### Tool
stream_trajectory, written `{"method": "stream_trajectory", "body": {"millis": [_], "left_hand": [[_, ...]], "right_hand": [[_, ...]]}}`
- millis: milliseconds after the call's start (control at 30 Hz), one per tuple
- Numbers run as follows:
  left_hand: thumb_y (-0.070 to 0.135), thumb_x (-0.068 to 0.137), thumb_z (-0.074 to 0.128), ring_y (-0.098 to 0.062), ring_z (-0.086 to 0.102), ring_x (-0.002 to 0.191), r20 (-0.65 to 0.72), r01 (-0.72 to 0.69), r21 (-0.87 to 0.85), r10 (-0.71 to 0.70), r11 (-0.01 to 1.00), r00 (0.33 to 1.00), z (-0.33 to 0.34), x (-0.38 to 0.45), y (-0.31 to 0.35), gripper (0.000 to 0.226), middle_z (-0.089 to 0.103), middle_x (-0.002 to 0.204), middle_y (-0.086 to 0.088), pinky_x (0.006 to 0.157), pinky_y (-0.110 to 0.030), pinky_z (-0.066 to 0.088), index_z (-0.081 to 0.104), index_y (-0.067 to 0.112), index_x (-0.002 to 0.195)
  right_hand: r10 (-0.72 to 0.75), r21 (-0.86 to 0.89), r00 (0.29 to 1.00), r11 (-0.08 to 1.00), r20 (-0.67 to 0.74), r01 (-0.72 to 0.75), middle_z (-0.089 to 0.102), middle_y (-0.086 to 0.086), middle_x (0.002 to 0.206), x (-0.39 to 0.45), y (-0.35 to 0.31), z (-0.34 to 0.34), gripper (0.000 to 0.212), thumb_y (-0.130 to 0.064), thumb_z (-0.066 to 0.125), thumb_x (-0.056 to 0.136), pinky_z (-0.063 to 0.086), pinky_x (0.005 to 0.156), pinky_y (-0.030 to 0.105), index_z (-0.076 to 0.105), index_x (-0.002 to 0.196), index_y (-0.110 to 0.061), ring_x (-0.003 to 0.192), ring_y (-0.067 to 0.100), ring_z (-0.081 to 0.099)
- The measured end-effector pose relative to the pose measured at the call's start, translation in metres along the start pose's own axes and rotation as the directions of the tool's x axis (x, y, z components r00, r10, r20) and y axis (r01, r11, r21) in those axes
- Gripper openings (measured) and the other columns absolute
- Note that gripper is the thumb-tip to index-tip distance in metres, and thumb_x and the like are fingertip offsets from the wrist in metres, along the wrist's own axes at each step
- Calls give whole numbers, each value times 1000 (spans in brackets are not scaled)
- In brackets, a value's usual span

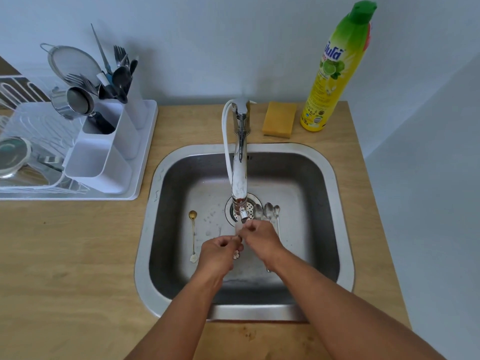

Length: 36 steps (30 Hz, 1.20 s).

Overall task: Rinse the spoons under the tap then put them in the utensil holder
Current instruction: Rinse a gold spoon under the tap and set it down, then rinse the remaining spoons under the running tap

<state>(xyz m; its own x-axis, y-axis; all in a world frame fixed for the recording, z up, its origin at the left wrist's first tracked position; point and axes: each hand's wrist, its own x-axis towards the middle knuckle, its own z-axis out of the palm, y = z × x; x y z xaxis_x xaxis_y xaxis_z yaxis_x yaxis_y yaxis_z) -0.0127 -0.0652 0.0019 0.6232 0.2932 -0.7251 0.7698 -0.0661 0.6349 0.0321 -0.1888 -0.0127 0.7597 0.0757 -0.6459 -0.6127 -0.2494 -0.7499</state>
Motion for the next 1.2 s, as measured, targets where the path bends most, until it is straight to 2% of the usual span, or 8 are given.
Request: {"method": "stream_trajectory", "body": {"millis": [167, 267, 367, 433, 600, 733, 900, 1200], "left_hand": [[29, 100, 70, -12, 64, 71, 80, -19, 76, 12, 997, 997, -1, -1, -5, 24, 82, 80, 6, 65, -35, 50, 83, 19, 83], [29, 100, 70, -6, 71, 65, 138, -47, 115, 31, 992, 990, -1, 1, -5, 21, 82, 81, 6, 59, -24, 52, 83, 20, 87], [29, 101, 70, -2, 72, 64, 194, -78, 178, 43, 981, 980, -2, 3, -7, 19, 81, 76, 10, 50, -14, 47, 82, 22, 88], [33, 99, 70, -2, 70, 70, 220, -114, 293, 49, 949, 974, -8, 7, -11, 18, 80, 76, 12, 58, -17, 48, 82, 26, 89], [42, 97, 69, -17, 70, 98, -18, -135, 574, 178, 808, 984, -40, 29, -8, 19, 78, 107, 5, 90, -35, 56, 78, 27, 105], [38, 99, 64, -27, 69, 102, -198, -54, 688, 259, 724, 945, -61, 46, -7, 29, 74, 118, -6, 79, -35, 52, 70, 22, 123], [28, 101, 64, -21, 67, 75, -223, 19, 746, 223, 665, 949, -63, 61, -14, 16, 67, 87, -5, 64, -35, 57, 64, 12, 100], [27, 103, 63, -21, 62, 69, -237, 92, 720, 119, 688, 964, -63, 62, -30, 22, 61, 77, -4, 60, -33, 50, 70, 6, 100]], "right_hand": [[-16, -102, 995, 995, -96, 6, 76, -9, 75, -7, 2, 0, 12, -15, 72, 92, 47, 53, 10, 78, 82, -12, 60, -3, 66], [-36, -157, 987, 988, -156, 11, 75, -10, 75, -7, -3, -1, 18, -14, 71, 90, 47, 49, 10, 76, 74, -20, 56, -4, 66], [-65, -268, 985, 963, -162, 20, 78, -6, 83, -10, -4, -2, 16, -19, 69, 92, 57, 71, 25, 78, 80, -20, 76, 8, 71], [-77, -335, 981, 942, -176, 14, 78, -3, 85, -11, -2, -5, 19, -21, 66, 95, 56, 77, 29, 79, 82, -17, 81, 14, 70], [-60, -493, 962, 866, -268, -84, 76, 4, 82, -11, 13, -30, 25, -21, 58, 96, 51, 69, 27, 75, 77, -15, 79, 24, 69], [-55, -569, 937, 806, -344, -161, 75, 9, 83, -7, 29, -52, 23, -13, 58, 92, 49, 65, 26, 74, 76, -12, 78, 31, 70], [-62, -602, 907, 767, -416, -224, 73, 11, 86, -3, 40, -63, 21, -10, 57, 93, 47, 62, 26, 75, 83, -11, 70, 30, 64], [-111, -693, 915, 689, -389, -211, 72, 13, 90, 7, 32, -66, 23, -10, 53, 96, 58, 64, 33, 73, 87, -11, 82, 33, 70]]}}
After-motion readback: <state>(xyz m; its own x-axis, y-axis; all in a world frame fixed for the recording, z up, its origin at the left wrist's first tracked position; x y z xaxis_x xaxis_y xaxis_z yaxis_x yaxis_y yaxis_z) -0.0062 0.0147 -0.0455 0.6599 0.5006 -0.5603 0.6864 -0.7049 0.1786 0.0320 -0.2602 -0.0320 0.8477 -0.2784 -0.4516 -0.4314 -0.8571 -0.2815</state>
